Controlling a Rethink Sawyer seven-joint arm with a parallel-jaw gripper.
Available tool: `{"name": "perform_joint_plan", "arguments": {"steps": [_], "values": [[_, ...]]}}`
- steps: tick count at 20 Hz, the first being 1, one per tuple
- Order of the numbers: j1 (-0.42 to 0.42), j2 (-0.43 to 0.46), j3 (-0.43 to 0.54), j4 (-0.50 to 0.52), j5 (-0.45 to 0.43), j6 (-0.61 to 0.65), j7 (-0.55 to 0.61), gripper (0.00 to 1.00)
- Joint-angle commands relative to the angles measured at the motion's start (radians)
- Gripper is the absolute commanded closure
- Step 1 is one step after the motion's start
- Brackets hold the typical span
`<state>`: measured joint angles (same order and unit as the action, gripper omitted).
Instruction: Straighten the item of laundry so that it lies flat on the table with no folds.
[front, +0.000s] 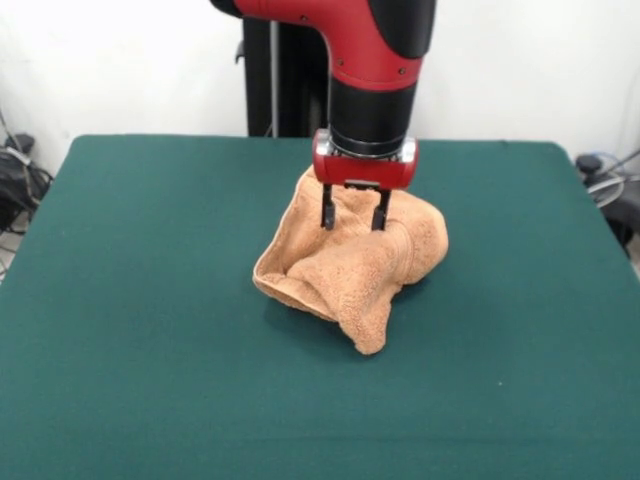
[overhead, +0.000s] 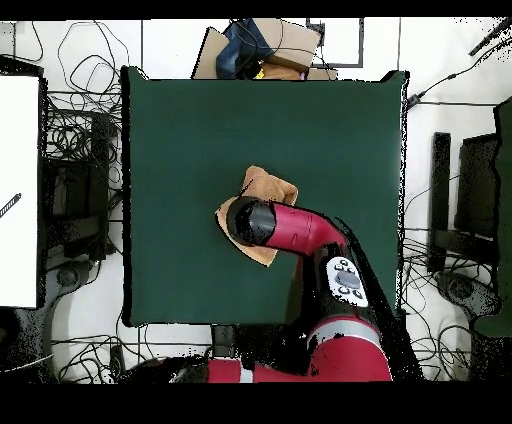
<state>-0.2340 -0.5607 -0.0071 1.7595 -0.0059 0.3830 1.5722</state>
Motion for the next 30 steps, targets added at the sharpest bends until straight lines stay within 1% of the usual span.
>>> {"name": "perform_joint_plan", "arguments": {"steps": [1, 7, 16, 22, 24, 28, 30], "values": [[0.003, -0.024, 0.058, -0.095, 0.030, 0.109, 0.119, 0.00], [-0.004, 0.004, 0.068, -0.149, 0.028, 0.124, 0.111, 0.00], [-0.002, -0.007, 0.065, -0.180, 0.032, 0.165, 0.120, 0.00], [-0.005, -0.024, 0.074, -0.160, 0.049, 0.173, 0.130, 0.00], [-0.006, -0.024, 0.080, -0.133, 0.053, 0.150, 0.138, 0.00], [0.013, -0.034, 0.059, -0.113, 0.049, 0.132, 0.158, 0.00], [0.016, -0.025, 0.055, -0.114, 0.046, 0.121, 0.163, 0.00]]}}
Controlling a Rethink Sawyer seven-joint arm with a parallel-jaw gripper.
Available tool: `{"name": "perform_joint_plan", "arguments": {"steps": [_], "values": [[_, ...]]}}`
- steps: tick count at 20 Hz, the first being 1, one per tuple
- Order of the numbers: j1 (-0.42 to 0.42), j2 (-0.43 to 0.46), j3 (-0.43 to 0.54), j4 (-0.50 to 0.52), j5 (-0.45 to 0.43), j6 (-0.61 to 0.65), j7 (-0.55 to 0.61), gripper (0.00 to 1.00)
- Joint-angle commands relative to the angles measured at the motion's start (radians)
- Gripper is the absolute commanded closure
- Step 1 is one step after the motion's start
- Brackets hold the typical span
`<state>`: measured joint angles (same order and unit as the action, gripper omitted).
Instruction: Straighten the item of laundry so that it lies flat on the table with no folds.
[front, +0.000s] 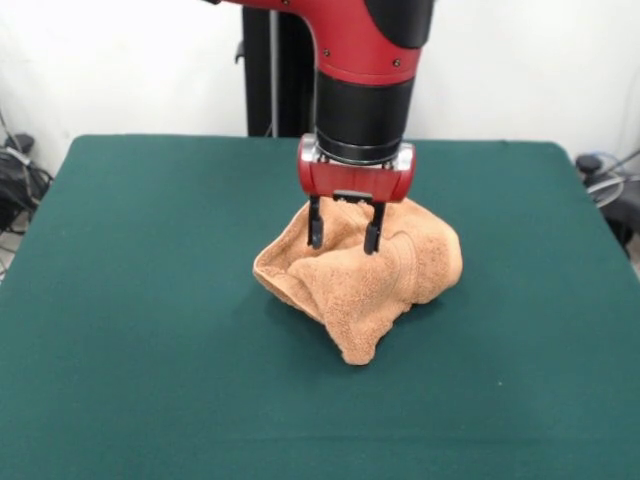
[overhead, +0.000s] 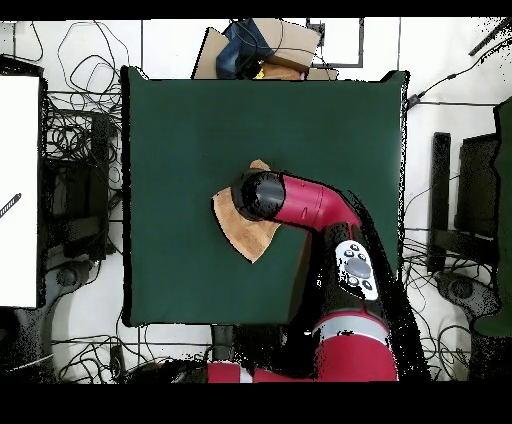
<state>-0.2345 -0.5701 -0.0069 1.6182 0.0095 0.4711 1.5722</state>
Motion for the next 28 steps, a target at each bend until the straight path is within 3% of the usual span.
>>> {"name": "perform_joint_plan", "arguments": {"steps": [1, 18, 28], "values": [[0.016, -0.011, 0.056, 0.027, 0.030, 0.023, 0.164, 0.00], [0.057, 0.086, 0.037, -0.002, 0.033, -0.046, 0.201, 0.00], [0.035, 0.116, 0.042, -0.033, 0.016, -0.104, 0.176, 0.00]]}}
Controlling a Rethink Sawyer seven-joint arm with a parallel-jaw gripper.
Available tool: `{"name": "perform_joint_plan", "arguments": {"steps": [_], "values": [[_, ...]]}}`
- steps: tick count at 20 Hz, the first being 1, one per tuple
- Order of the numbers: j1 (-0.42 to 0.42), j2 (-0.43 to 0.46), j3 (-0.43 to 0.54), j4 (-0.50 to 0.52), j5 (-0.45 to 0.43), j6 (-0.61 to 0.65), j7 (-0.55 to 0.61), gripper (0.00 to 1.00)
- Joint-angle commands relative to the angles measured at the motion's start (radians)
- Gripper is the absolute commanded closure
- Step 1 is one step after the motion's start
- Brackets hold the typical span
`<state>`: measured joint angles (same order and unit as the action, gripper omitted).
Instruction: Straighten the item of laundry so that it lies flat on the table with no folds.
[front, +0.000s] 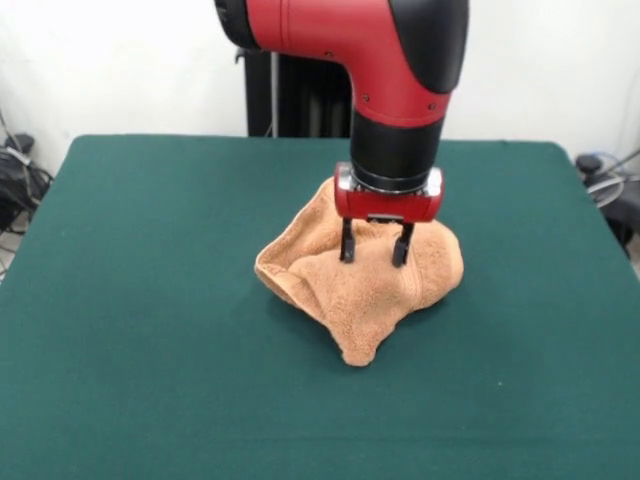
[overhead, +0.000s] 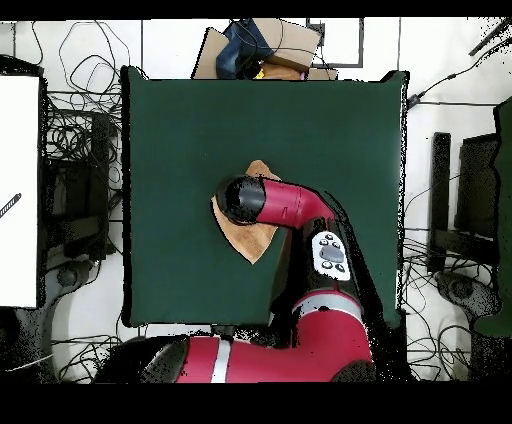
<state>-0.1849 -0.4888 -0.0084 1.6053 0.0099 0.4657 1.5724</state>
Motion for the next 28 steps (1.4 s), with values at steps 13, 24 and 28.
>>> {"name": "perform_joint_plan", "arguments": {"steps": [13, 24, 28], "values": [[-0.042, 0.023, 0.057, -0.001, 0.014, -0.094, 0.158, 1.00], [-0.051, -0.005, 0.065, 0.039, 0.012, -0.093, 0.156, 1.00], [-0.029, -0.038, 0.051, 0.070, 0.021, -0.079, 0.183, 1.00]]}}
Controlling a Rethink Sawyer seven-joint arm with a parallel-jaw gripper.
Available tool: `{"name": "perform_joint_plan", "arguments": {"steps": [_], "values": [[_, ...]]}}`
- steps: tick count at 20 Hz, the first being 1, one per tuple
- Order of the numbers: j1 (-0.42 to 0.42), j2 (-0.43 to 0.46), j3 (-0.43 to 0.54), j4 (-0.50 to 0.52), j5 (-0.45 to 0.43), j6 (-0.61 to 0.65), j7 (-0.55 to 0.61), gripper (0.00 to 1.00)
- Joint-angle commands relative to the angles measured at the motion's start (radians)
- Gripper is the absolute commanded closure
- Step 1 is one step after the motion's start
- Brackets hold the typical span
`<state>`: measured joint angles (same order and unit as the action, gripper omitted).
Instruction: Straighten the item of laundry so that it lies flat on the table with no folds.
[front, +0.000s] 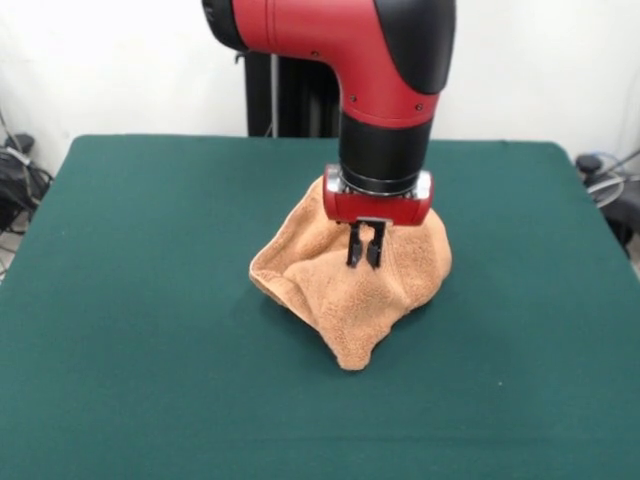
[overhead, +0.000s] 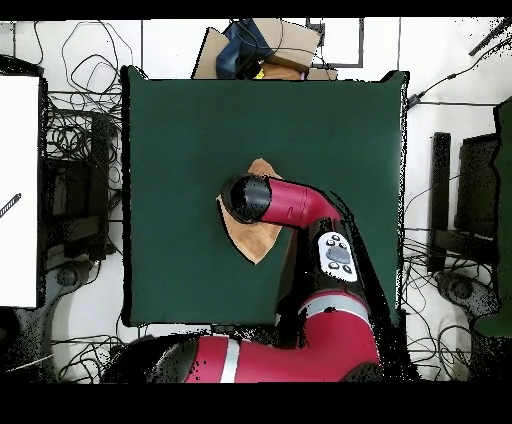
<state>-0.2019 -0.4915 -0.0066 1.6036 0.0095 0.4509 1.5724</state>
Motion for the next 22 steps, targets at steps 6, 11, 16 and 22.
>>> {"name": "perform_joint_plan", "arguments": {"steps": [6, 11, 16, 22], "values": [[0.018, -0.067, 0.029, 0.100, 0.031, -0.056, 0.215, 1.00], [0.024, -0.089, 0.031, 0.128, 0.034, -0.060, 0.220, 1.00], [0.019, -0.102, 0.042, 0.162, 0.034, -0.081, 0.220, 1.00], [0.012, -0.115, 0.055, 0.195, 0.039, -0.100, 0.219, 1.00]]}}
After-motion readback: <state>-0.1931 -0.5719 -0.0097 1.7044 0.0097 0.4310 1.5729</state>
